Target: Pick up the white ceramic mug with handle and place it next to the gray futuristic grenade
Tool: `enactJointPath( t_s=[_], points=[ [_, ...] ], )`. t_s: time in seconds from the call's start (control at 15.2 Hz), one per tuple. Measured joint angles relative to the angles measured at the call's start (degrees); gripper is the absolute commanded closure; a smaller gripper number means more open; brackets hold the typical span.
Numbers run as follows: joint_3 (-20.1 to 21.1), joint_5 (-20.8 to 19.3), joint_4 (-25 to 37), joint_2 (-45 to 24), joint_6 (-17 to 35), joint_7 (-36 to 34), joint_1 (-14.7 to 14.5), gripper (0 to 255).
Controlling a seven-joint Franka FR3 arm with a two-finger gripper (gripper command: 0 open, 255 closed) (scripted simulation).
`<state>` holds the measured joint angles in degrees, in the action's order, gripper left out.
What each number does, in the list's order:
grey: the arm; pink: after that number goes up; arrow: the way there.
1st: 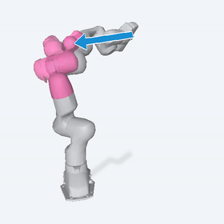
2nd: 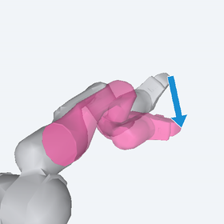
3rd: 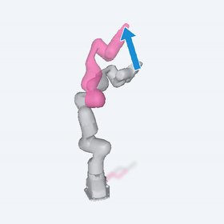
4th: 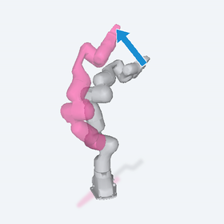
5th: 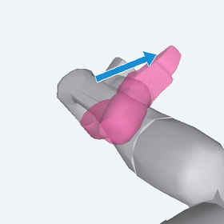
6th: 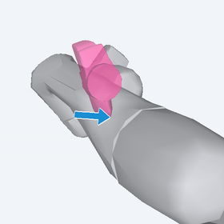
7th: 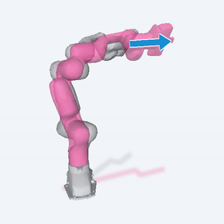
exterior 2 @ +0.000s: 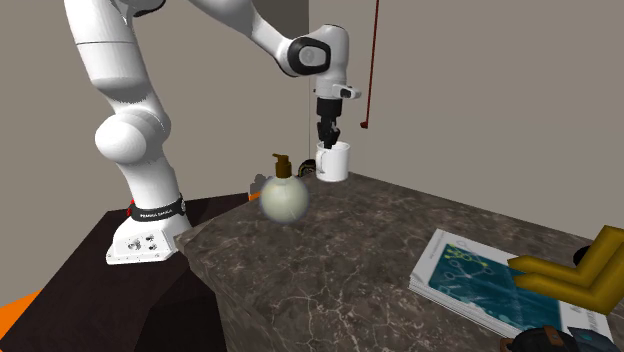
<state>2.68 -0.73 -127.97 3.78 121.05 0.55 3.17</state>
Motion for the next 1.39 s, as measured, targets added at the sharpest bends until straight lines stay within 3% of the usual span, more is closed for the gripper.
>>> enactJointPath(
  t_s=[1.39],
  points=[
    [-0.14,0.28,11.23,4.75,-15.97,0.50,0.06,255]
  ],
)
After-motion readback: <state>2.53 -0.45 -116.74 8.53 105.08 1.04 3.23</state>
